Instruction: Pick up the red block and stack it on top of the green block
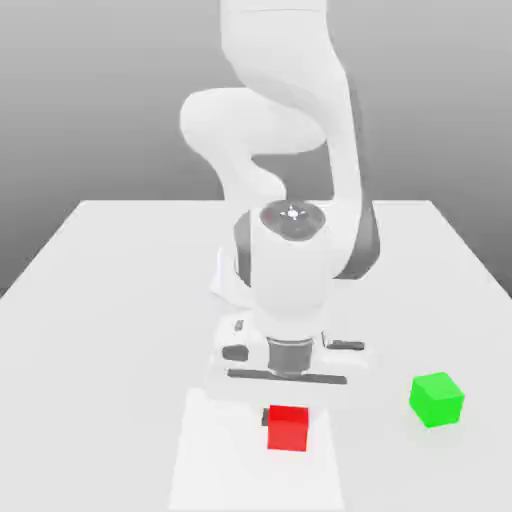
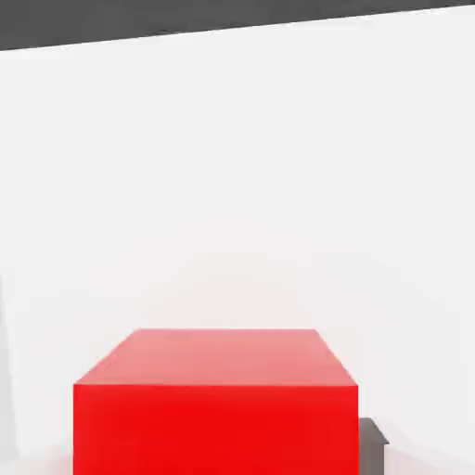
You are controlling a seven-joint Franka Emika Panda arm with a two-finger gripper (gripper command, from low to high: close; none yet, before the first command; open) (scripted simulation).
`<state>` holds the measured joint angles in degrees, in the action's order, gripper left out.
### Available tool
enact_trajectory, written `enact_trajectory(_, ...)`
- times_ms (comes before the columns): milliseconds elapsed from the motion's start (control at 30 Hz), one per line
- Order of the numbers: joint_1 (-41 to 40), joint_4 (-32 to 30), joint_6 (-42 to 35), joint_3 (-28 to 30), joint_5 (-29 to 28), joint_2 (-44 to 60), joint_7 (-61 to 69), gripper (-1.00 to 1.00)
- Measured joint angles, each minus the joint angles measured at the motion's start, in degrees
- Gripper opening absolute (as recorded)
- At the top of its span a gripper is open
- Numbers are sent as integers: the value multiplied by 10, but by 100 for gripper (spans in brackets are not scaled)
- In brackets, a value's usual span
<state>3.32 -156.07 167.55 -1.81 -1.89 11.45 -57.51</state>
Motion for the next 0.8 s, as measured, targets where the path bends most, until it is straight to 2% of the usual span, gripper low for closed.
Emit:
enact_trajectory(133,-1,-12,-68,-5,14,-79,10,-100)
enact_trajectory(467,190,28,-152,-106,26,-125,-9,-100)
enact_trajectory(533,241,34,-142,-108,17,-108,-19,-100)
enact_trajectory(667,236,39,-72,-78,-23,-32,-48,-100)
enact_trajectory(700,238,39,-59,-73,-30,-17,-54,100)
enact_trajectory(800,238,39,-59,-73,-30,-17,-54,100)
